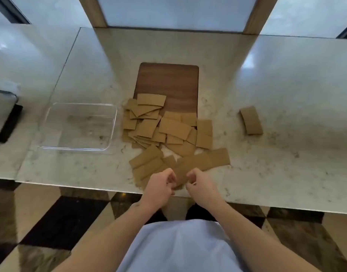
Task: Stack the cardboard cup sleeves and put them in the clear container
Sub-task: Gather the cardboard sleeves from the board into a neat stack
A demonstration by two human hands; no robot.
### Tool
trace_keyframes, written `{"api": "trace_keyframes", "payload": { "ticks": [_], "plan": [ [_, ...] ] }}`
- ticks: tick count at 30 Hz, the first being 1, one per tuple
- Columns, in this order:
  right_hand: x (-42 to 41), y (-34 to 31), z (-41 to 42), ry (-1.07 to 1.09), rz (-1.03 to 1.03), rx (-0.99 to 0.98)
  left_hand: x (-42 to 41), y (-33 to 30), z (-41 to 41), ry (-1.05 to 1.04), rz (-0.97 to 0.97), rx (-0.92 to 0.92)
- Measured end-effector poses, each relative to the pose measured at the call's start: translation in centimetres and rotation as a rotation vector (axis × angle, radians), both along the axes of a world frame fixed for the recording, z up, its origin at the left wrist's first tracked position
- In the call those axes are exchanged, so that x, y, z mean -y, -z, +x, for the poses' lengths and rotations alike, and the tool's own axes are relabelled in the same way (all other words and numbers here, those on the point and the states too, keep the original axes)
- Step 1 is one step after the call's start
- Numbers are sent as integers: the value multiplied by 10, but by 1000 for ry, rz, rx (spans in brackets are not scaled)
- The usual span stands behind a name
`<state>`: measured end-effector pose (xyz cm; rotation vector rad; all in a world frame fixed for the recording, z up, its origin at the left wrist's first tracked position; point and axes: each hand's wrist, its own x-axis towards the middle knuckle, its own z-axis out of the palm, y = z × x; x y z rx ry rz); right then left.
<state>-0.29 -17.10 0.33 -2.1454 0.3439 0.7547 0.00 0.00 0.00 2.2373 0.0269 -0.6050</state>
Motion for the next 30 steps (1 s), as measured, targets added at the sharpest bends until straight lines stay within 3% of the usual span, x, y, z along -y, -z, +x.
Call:
{"api": "trace_keyframes", "payload": {
  "ticks": [5, 8, 12, 18, 21, 26, 28, 30],
  "plan": [
    [-6, 1, 22, -479, -287, 407, 1, 2, 4, -197, 14, -26],
    [-8, 4, 37, -700, -411, 403, -4, 4, 6, -230, 14, -57],
    [-9, 11, 50, -802, -473, 392, -12, 7, 16, -257, 26, -76],
    [-5, 15, 57, -596, -433, 247, -19, 14, 19, -238, 97, -55],
    [1, 16, 59, -333, -165, 24, -15, 20, 24, -266, 141, -140],
    [6, 7, 64, 27, 157, -81, -1, 19, 38, -481, -168, -402],
    [5, 4, 61, 180, 261, -102, 1, 17, 43, -632, -339, -445],
    [3, 0, 58, 292, 335, -128, 1, 13, 49, -695, -378, -456]
  ]
}}
